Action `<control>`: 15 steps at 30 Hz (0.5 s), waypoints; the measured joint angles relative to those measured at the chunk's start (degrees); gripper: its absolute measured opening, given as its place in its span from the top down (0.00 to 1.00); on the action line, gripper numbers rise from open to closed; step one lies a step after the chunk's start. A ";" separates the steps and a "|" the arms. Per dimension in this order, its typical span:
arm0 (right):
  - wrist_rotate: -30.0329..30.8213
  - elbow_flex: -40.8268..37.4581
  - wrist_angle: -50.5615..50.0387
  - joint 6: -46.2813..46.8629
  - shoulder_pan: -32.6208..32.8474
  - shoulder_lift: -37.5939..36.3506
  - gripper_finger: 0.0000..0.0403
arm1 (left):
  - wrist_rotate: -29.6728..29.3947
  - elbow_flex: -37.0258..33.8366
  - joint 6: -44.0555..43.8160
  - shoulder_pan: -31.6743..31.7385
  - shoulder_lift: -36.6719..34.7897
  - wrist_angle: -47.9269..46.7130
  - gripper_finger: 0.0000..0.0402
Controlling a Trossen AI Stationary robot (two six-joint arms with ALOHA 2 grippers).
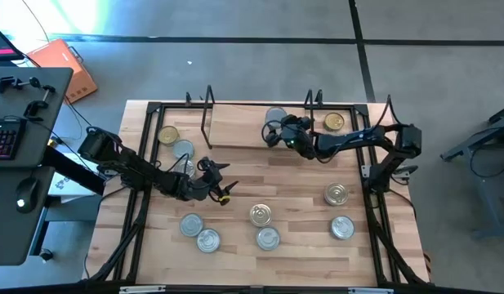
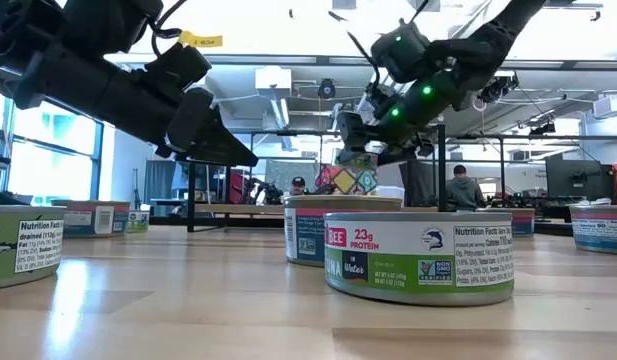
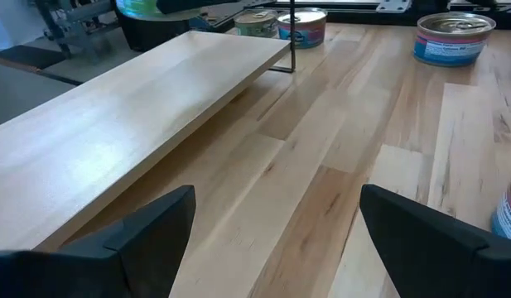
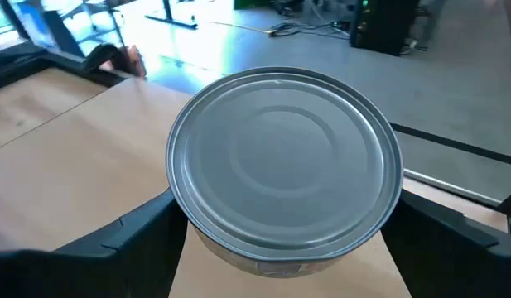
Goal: Stack canned seafood by type on shelf
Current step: Put the green-white tuna can on the shelf
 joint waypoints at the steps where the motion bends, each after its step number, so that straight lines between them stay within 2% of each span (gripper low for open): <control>1: -0.03 0.74 -0.02 -0.02 -0.22 0.59 0.15 | 0.01 0.00 0.00 0.00 0.00 0.00 0.17; 5: -0.33 5.89 -1.45 -1.42 -0.38 3.38 0.15 | 0.01 0.00 0.02 0.04 0.00 0.00 0.17; 11: -0.26 14.88 -9.37 -1.30 -0.71 8.64 0.15 | -0.05 0.00 0.02 0.04 0.00 -0.01 0.17; 15: 1.24 17.22 -11.01 0.91 -0.46 11.40 0.15 | -0.15 0.00 0.04 0.04 0.00 0.00 0.17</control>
